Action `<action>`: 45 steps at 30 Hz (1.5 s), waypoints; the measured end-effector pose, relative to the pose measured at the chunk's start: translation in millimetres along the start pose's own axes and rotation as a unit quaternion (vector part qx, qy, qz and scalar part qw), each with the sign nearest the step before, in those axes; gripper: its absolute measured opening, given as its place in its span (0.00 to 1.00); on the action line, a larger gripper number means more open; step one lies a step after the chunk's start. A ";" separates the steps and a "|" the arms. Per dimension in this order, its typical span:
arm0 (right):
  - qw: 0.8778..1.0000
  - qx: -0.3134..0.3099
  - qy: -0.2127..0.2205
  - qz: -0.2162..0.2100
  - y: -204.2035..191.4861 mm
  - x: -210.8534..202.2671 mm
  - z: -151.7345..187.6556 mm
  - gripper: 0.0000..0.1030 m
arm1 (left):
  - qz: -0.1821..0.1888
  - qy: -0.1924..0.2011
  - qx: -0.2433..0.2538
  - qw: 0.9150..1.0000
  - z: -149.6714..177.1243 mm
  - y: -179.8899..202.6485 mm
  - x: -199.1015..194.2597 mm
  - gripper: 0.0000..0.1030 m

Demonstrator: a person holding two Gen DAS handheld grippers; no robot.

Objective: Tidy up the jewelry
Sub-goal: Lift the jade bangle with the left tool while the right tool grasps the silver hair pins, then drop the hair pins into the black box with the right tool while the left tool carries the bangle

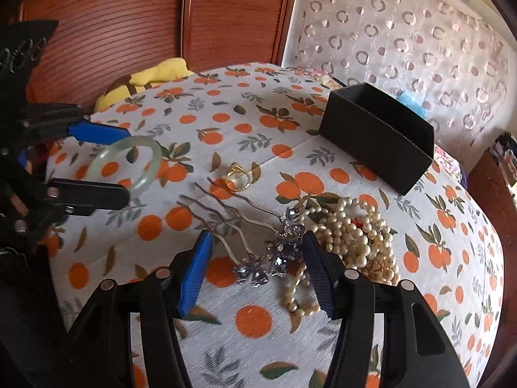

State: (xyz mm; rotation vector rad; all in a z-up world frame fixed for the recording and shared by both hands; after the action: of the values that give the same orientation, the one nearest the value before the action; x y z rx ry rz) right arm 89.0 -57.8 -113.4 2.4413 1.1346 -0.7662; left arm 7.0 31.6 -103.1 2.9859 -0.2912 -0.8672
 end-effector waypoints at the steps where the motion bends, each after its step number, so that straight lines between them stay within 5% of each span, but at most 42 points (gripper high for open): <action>1: 1.000 0.004 -0.001 -0.005 1.2 1.3 -0.5 0.58 | 0.000 0.000 0.000 1.000 0.0 0.0 0.0 0.67; 9: 1.000 -0.006 -0.003 -0.016 1.0 3.6 -3.5 0.48 | 0.000 0.000 0.000 1.000 -0.1 -0.3 0.2 0.67; 20: 0.998 0.032 0.049 0.000 19.0 -14.7 -19.3 0.44 | 0.001 0.000 0.000 1.000 0.5 -0.8 0.4 0.67; 22: 0.998 0.036 0.053 0.004 23.2 -15.4 -23.2 0.24 | 0.002 -0.001 0.001 1.000 0.8 0.6 2.0 0.67; 30: 0.996 0.059 0.064 -0.005 37.2 -6.4 -34.0 0.10 | 0.003 -0.002 0.001 1.000 1.1 3.3 3.5 0.67; 45: 0.994 0.058 0.096 -0.002 39.7 -26.4 -45.2 0.09 | 0.000 0.019 0.008 1.000 -23.0 -1.6 9.8 0.67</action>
State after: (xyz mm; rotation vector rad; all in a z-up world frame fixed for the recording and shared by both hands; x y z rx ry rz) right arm 120.6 -75.2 -58.5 2.6585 1.1925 -0.6251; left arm 27.6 30.6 -88.9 3.0128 -0.2984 -0.8114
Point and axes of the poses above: each gripper's, at about its wrist camera, not at the fingertips, and x roughly the way its jaws point, y to its right, z to its underside, the point moved 4 cm from there along x, roughly the way its jaws point, and after that the axes turned 12 degrees about y, right-handed, at the moved point
